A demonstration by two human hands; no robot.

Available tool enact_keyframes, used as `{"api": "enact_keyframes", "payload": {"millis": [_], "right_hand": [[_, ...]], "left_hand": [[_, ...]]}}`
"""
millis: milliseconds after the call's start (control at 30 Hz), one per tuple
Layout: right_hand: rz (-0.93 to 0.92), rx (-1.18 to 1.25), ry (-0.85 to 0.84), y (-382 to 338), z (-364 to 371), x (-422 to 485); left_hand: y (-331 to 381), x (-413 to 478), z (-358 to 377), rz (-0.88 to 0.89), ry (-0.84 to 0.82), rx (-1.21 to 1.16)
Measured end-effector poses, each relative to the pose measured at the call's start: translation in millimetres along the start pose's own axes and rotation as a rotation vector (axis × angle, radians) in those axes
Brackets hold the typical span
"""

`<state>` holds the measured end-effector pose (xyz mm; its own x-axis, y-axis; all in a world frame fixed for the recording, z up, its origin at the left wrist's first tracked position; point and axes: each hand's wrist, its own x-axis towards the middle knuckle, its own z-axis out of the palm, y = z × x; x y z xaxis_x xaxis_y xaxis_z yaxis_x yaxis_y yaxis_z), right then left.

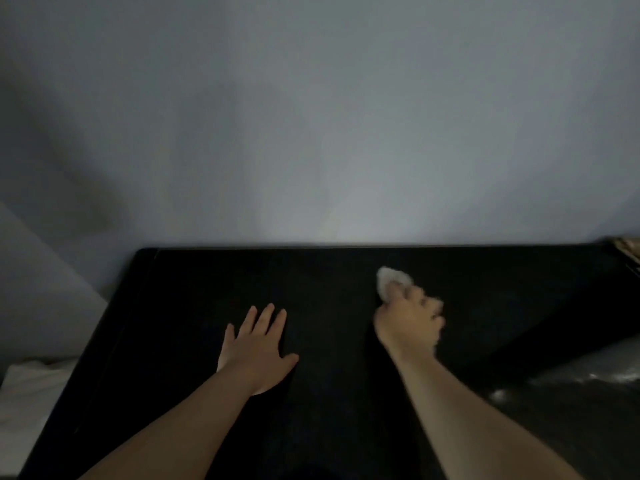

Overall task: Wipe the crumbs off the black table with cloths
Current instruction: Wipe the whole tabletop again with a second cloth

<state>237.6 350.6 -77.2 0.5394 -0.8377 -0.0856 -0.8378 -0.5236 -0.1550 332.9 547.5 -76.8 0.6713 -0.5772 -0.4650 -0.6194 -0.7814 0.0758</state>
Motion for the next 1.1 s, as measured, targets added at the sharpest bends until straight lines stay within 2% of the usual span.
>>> {"api": "enact_keyframes", "payload": {"millis": [33,133,167,200,233,300,367,433,467,500,567,600,633,667,700,767,800,833,867,900,967,1000,1033,1100], "right_hand": [[-0.123,-0.01,-0.012,-19,5,-19],[-0.665,-0.003,-0.096,-49,20,-69],[-0.77,-0.03,-0.077,-45,20,-62],[-0.788,-0.078,-0.041,-36,18,-44],[-0.718,-0.126,-0.014,-23,15,-23],[-0.384,-0.12,-0.02,3,7,14],[-0.094,-0.012,-0.017,14,0,24],[-0.04,-0.014,-0.008,-6,1,6],[-0.123,-0.023,-0.029,-20,2,-11],[-0.294,-0.014,-0.045,-31,6,-28],[-0.769,-0.02,-0.074,-35,15,-49],[-0.944,-0.055,-0.032,-28,14,-45],[-0.982,-0.09,0.03,-17,13,-30],[-0.883,-0.127,0.084,-5,11,-13],[-0.687,-0.146,0.11,7,9,6],[-0.191,0.051,0.039,20,4,23],[-0.036,0.105,0.043,15,4,22],[-0.003,0.077,0.052,3,6,12],[-0.083,0.021,0.084,-10,13,-3],[-0.239,0.018,0.126,-23,22,-20],[-0.671,0.039,0.119,-36,32,-50],[-0.82,-0.012,0.091,-33,35,-52],[-0.912,-0.07,0.08,-27,31,-40],[-0.878,-0.166,0.147,-13,22,-3]], "left_hand": [[0,1,0,0.007,-0.004,-0.003],[-3,2,-3,0.026,-0.014,0.005],[-3,2,-4,0.028,-0.017,0.006],[-3,2,-5,0.029,-0.022,0.005],[-3,1,-5,0.029,-0.026,0.003],[-3,1,-4,0.027,-0.027,0.005],[-4,2,-4,0.027,-0.017,0.012],[-4,2,-4,0.031,-0.017,0.015],[-4,3,-4,0.034,-0.02,0.012],[-4,3,-4,0.037,-0.023,0.011],[-5,4,-4,0.04,-0.021,0.011],[-5,4,-4,0.039,-0.018,0.007],[-6,4,-3,0.036,-0.016,0.004],[-5,4,-2,0.035,-0.015,0.004],[-5,4,-2,0.037,-0.014,0.004],[-6,4,-1,0.044,-0.015,0.001],[-7,4,0,0.048,-0.016,0.003],[-8,4,0,0.053,-0.017,0.01],[-9,4,0,0.057,-0.017,0.018],[-10,4,0,0.06,-0.019,0.024],[-11,4,-2,0.067,-0.023,0.038],[-11,4,-2,0.069,-0.024,0.044],[-11,4,-3,0.069,-0.024,0.044],[-11,4,-2,0.068,-0.023,0.036]]}}
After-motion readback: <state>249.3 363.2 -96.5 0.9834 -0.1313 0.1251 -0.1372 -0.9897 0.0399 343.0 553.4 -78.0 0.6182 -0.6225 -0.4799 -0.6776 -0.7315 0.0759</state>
